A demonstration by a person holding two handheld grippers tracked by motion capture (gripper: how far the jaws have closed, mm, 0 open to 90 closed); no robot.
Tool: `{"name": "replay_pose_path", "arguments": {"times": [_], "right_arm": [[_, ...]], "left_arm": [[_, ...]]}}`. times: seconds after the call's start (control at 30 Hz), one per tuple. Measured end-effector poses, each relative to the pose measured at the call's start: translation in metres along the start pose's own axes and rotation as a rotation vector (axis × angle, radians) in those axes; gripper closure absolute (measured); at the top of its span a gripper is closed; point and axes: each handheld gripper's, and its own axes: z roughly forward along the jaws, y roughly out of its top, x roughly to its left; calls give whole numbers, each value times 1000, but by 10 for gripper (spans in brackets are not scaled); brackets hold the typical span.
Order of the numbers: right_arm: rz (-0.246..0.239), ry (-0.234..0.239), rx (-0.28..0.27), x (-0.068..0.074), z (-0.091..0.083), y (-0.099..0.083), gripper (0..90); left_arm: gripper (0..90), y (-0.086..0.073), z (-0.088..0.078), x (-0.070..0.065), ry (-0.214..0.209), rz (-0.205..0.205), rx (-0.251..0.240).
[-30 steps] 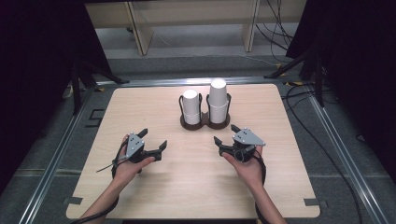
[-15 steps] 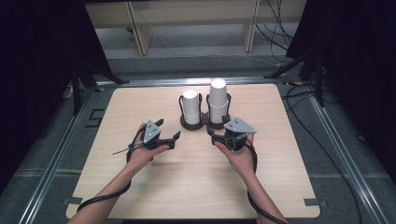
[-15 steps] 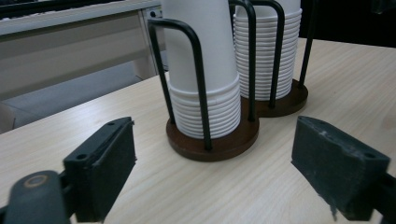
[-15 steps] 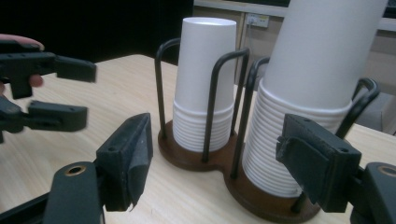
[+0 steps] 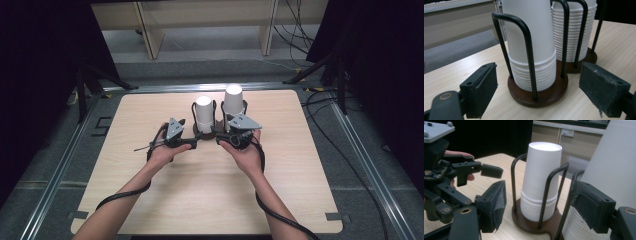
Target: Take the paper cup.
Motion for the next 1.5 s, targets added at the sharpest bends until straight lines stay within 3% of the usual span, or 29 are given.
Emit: {"name": "replay_pose_path", "arguments": {"times": [0.07,0.17,0.23,0.33,0.53,0.6,0.63,0.83,0.9,0.97,1.0,1.13,1.2,1.27,1.37,1.5], "right_arm": [[-7,10,-6,1,6,4,278],[-7,10,-4,1,8,7,278],[2,16,-14,2,14,11,280],[-16,1,-14,2,18,15,294],[6,7,-24,5,34,26,325],[-21,-13,-25,3,38,28,327],[2,-6,-11,4,41,29,327],[9,-9,-8,-1,53,34,327],[8,-11,7,-2,54,35,327],[-1,-13,6,-3,57,36,327],[-1,-13,6,-3,57,36,327],[17,-18,25,-5,62,36,327],[-3,-26,23,-7,64,37,327],[7,-14,25,-7,67,37,327],[-1,-33,47,-6,70,39,324],[9,-23,37,-6,73,41,323]], "left_arm": [[146,3,6,0,-6,17,22],[148,4,11,0,-2,27,16],[152,5,16,2,-1,5,16],[158,4,18,2,-1,7,20],[169,3,25,3,0,-1,28],[180,2,28,4,-5,-12,33],[180,1,29,4,-4,-14,38],[192,-4,34,6,-5,-38,55],[194,-5,36,7,-16,-63,60],[196,-5,36,7,-16,-62,57],[196,-6,36,5,-13,-87,67],[207,-8,39,7,-5,-86,78],[208,-9,41,7,-3,-95,76],[210,-9,42,7,-2,-93,79],[212,-8,44,7,2,-92,73],[214,-8,47,5,-5,-94,75]]}}
